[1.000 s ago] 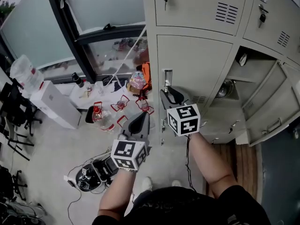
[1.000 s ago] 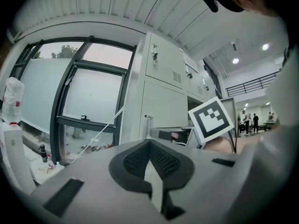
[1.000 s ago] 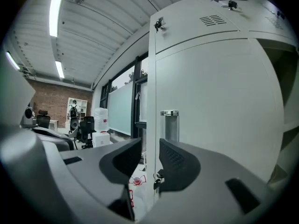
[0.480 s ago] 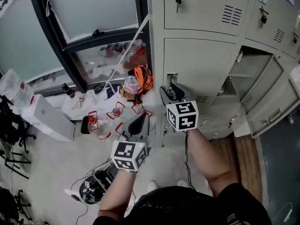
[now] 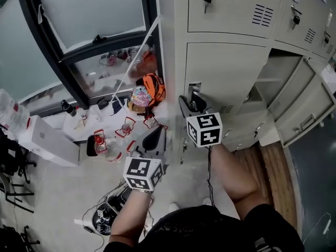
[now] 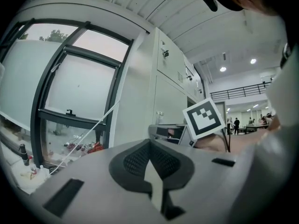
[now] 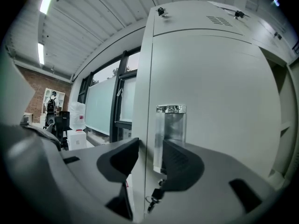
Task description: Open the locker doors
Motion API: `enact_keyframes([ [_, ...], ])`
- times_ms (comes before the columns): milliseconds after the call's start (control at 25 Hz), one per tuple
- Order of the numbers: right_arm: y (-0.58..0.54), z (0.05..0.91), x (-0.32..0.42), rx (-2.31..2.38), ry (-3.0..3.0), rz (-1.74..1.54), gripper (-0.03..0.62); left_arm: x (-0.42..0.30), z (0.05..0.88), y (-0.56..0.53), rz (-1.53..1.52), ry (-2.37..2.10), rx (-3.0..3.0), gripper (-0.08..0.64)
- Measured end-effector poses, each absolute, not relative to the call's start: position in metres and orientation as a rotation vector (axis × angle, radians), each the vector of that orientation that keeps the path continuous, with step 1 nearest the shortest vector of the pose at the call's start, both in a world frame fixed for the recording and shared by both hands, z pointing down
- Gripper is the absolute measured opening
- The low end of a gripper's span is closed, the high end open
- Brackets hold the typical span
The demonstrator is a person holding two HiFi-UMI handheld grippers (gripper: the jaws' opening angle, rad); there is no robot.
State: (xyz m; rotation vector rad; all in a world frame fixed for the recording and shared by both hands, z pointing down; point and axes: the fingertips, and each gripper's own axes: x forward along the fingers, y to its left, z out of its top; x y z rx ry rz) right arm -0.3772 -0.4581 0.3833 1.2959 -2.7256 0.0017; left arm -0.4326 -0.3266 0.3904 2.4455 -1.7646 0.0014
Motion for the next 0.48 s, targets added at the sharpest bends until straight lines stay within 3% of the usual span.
enact_keyframes([
  [480, -0.449, 0.384, -0.367, 1.378, -2.661, 0.006, 0.104, -0.427, 0.396, -0.322, 0.011, -1.65, 2.514, -0.002],
])
